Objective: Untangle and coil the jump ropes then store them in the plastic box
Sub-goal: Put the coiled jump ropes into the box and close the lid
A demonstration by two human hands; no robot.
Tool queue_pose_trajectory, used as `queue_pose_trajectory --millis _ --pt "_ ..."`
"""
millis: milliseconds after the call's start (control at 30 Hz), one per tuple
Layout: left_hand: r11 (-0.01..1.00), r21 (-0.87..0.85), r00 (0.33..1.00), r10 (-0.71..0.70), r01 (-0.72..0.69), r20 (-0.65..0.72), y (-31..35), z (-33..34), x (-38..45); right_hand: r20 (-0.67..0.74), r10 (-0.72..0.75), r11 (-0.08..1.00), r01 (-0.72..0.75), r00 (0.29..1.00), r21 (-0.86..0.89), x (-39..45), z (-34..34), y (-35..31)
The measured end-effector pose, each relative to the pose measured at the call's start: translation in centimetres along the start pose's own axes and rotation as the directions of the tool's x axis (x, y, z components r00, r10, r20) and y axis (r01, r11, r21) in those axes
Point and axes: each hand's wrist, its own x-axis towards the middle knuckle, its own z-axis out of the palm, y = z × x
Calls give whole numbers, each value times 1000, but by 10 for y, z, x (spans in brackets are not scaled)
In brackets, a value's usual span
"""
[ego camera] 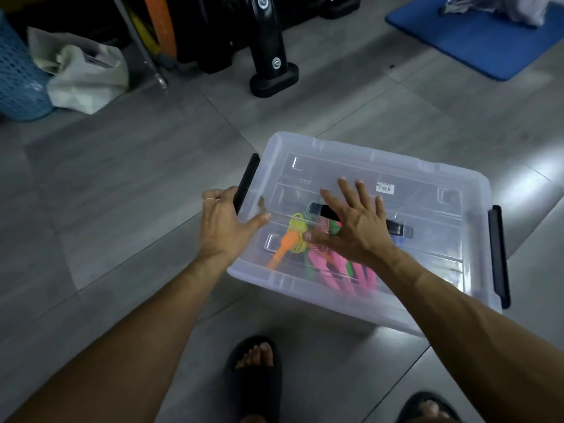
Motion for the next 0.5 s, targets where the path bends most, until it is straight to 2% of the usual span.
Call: queue_pose_trajectory --millis 133,267,400,500 --pt "977 204 989 92 -67 -115 6 7 -3 1 -5 1000 5 1000 4 1 0 1" --pt "969 231 981 127 -90 -146 12 12 -6 0 -3 1000 3 1000 5 1 1 0" --pt "956 273 981 148 -110 -125 10 10 -3 5 -3 1000 3 1000 4 2 1 2" --pt "925 348 985 170 -152 -21 13 2 -3 40 -11 1000 10 999 9 2 -1 -1"
